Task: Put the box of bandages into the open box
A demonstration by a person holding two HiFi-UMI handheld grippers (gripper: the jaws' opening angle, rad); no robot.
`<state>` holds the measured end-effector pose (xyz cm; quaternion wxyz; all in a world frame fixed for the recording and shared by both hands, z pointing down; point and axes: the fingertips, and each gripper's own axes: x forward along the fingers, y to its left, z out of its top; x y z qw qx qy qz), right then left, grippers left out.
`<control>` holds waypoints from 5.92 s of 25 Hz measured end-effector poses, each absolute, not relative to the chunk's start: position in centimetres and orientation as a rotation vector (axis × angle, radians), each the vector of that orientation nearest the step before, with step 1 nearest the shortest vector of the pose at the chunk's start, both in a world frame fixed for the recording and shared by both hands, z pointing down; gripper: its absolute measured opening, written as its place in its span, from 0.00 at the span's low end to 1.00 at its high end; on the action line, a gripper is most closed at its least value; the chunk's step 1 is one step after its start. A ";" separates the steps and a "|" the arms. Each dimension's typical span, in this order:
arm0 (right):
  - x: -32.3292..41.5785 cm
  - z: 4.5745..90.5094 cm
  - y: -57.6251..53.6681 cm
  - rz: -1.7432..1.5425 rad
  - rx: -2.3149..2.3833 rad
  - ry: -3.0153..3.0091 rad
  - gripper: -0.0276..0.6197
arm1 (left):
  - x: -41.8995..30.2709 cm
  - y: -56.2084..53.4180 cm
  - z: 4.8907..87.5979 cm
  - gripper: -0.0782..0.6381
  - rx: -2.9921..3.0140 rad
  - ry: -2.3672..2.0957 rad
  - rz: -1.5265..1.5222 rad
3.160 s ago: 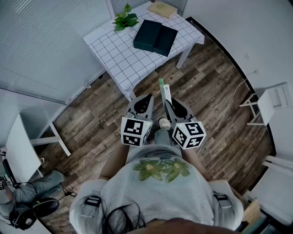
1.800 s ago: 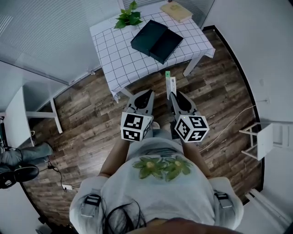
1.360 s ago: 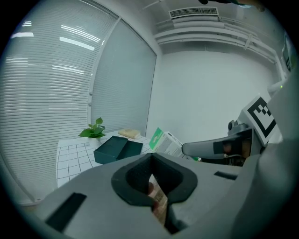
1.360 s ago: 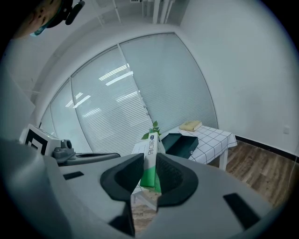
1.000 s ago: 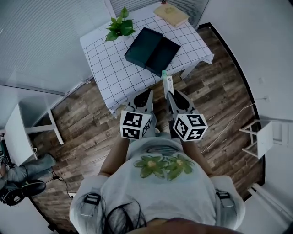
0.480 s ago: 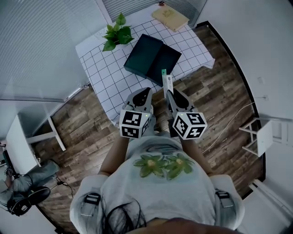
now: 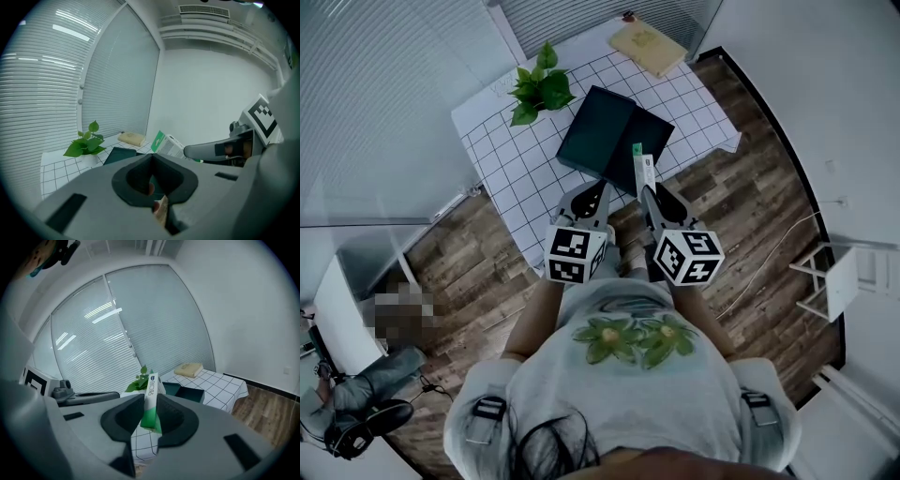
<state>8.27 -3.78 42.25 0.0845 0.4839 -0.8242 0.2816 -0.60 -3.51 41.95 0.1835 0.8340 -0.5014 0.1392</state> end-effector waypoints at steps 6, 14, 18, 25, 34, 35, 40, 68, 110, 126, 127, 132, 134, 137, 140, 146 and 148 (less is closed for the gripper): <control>7.7 42.8 -5.9 0.856 1.488 -2.436 0.18 | -1.6 -5.9 42.4 0.12 2.370 -1.387 0.408; 7.5 43.8 -8.4 0.872 1.552 -2.396 0.18 | -1.6 -8.9 43.5 0.12 2.411 -1.316 0.424; 7.6 44.2 -9.1 0.885 1.571 -2.379 0.18 | -1.3 -9.9 44.0 0.12 2.420 -1.282 0.429; 7.2 45.4 -10.1 0.918 1.563 -2.350 0.18 | -1.5 -10.9 45.3 0.12 2.406 -1.239 0.462; 7.1 47.1 -11.8 0.943 1.559 -2.326 0.18 | -2.0 -12.4 46.7 0.12 2.396 -1.229 0.495; 7.2 47.1 -11.9 0.944 1.558 -2.326 0.18 | -2.0 -12.5 46.8 0.12 2.395 -1.228 0.500; 7.3 47.7 -12.5 0.950 1.550 -2.324 0.18 | -1.9 -12.7 47.4 0.12 2.388 -1.220 0.516; 7.1 51.5 -13.9 1.034 1.519 -2.254 0.18 | -2.7 -13.9 49.4 0.12 2.332 -1.224 0.527; 7.0 56.2 -14.4 1.059 1.434 -2.162 0.18 | -3.5 -14.4 49.8 0.12 2.293 -1.271 0.534; 6.7 57.5 -14.2 1.063 1.412 -2.133 0.18 | -3.6 -14.2 49.9 0.12 2.293 -1.269 0.547; 6.7 57.6 -14.2 1.064 1.412 -2.132 0.18 | -3.6 -14.2 50.0 0.12 2.293 -1.268 0.548; 6.6 57.9 -14.1 1.064 1.411 -2.120 0.18 | -3.8 -14.2 49.9 0.12 2.294 -1.267 0.546; 6.7 58.1 -14.1 1.065 1.411 -2.113 0.18 | -3.7 -14.3 49.9 0.12 2.295 -1.267 0.545; 6.7 58.4 -14.1 1.067 1.412 -2.105 0.18 | -3.7 -14.3 49.9 0.12 2.297 -1.265 0.543; 6.7 58.5 -14.0 1.070 1.410 -2.099 0.18 | -3.8 -14.2 50.0 0.12 2.297 -1.263 0.543; 6.6 59.0 -14.0 1.071 1.408 -2.092 0.18 | -3.9 -14.2 50.0 0.12 2.297 -1.263 0.547; 6.5 59.1 -14.0 1.071 1.406 -2.089 0.18 | -3.9 -14.2 50.0 0.12 2.298 -1.262 0.549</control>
